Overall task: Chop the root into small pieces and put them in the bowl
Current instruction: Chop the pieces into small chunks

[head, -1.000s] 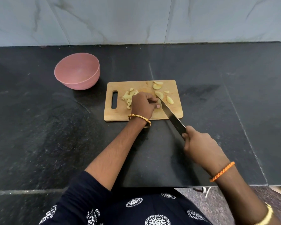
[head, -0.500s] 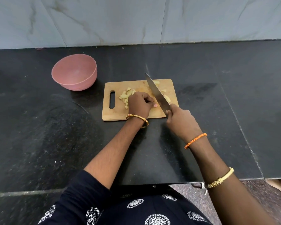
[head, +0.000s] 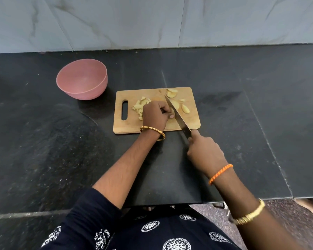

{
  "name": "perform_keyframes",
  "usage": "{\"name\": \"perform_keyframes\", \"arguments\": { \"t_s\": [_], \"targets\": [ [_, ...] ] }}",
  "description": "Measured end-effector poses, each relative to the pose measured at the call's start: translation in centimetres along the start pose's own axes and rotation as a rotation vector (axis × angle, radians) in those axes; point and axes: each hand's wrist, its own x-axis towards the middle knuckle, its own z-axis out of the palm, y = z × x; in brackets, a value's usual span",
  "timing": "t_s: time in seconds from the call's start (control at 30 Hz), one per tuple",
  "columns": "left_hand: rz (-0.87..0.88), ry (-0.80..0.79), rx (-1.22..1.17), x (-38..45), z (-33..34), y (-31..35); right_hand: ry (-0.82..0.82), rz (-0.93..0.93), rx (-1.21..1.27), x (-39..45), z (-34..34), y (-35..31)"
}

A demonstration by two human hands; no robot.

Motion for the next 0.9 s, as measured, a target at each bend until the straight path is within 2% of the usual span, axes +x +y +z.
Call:
{"name": "perform_keyframes", "arguments": {
  "t_s": [0.2,0.9],
  "targets": [
    [-0.017,-0.028,0.002,0.0,-0.2,0.1,0.098,-0.034,0.066,0.4,-1.2,0.4],
    [-0.035,-0.031,-0.005,0.3,-0.3,-0.2,0.083,-0.058,-0.011,2.0,-0.7,-0.5]
  ]
}}
